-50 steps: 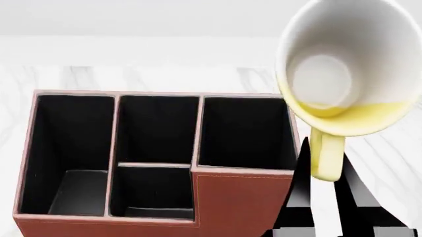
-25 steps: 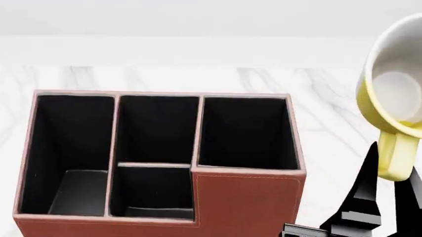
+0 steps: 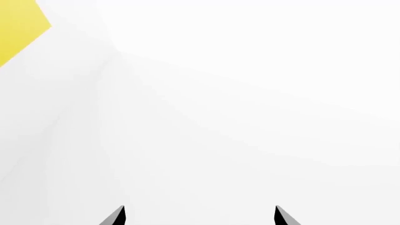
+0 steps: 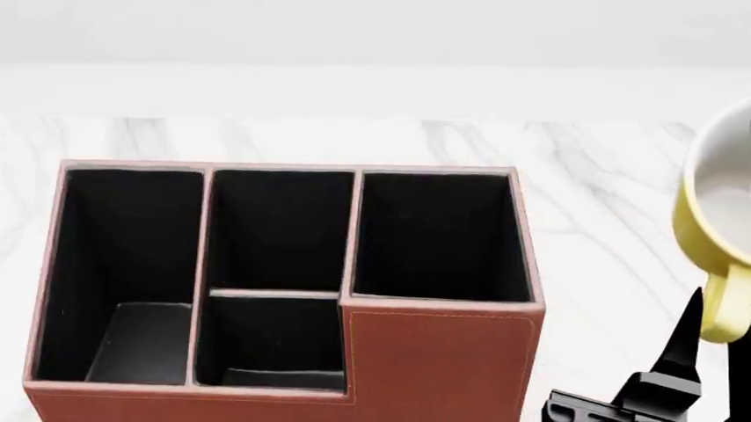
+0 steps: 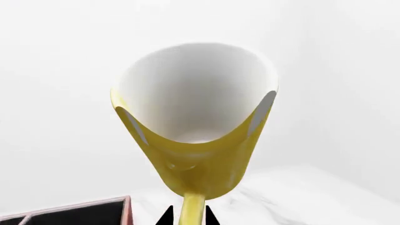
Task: Pick up the yellow and white mug and place it to the right of the caddy.
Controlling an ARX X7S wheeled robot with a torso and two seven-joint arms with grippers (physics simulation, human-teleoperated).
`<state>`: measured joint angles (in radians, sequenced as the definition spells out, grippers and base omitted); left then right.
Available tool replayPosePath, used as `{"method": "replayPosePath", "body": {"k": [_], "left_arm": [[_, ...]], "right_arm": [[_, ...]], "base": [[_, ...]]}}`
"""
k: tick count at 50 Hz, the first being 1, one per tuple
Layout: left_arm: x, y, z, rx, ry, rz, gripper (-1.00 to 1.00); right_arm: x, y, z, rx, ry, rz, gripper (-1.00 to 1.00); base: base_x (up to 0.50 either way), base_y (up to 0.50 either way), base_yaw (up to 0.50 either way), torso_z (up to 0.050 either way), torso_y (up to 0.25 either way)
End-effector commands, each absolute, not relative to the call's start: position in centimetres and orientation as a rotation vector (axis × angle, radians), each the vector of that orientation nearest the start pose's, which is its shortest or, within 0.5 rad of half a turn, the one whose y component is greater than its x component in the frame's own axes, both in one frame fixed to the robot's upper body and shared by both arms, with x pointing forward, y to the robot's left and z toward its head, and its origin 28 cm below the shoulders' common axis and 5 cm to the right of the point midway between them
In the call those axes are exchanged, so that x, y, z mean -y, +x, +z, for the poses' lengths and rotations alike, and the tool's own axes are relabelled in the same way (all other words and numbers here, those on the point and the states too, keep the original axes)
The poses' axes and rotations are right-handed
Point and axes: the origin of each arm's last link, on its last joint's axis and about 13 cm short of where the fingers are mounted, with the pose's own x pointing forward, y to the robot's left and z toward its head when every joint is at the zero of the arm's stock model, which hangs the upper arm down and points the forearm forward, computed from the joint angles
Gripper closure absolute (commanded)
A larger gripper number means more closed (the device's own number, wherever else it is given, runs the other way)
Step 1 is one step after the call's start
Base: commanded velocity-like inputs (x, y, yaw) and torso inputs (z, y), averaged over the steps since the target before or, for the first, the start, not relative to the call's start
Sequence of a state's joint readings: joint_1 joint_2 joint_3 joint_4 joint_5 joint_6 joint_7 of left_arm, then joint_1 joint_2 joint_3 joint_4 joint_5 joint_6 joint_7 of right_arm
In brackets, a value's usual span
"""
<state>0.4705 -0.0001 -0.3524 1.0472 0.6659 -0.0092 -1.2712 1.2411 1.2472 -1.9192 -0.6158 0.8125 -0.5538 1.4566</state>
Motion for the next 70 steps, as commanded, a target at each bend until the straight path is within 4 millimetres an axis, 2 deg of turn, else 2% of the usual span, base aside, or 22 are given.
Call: {"method": "replayPosePath", "body": {"k": [1,10,33,70], "left_arm": [[-26.5,7.7,16.8,1.008,0.489,1.599,-1.00],[-26.5,7.7,16.8,1.009,0.488,1.598,-1.00],[-26.5,7.8,16.8,1.006,0.489,1.597,-1.00],[-26.5,7.7,16.8,1.008,0.492,1.596,-1.00]], "right_arm": [[15.1,17.8,16.5,0.181,0.027,-0.291,1.00],[15.4,18.5,15.2,0.076,-0.005,-0.293,1.00],[16.1,20.1,12.1,-0.045,0.018,-0.289,1.00],[17.0,21.4,8.6,-0.167,0.069,-0.296,1.00]], "base": [[0.00,0.00,0.00,0.000,0.000],[0.00,0.00,0.00,0.000,0.000],[0.00,0.00,0.00,0.000,0.000],[0.00,0.00,0.00,0.000,0.001]]}}
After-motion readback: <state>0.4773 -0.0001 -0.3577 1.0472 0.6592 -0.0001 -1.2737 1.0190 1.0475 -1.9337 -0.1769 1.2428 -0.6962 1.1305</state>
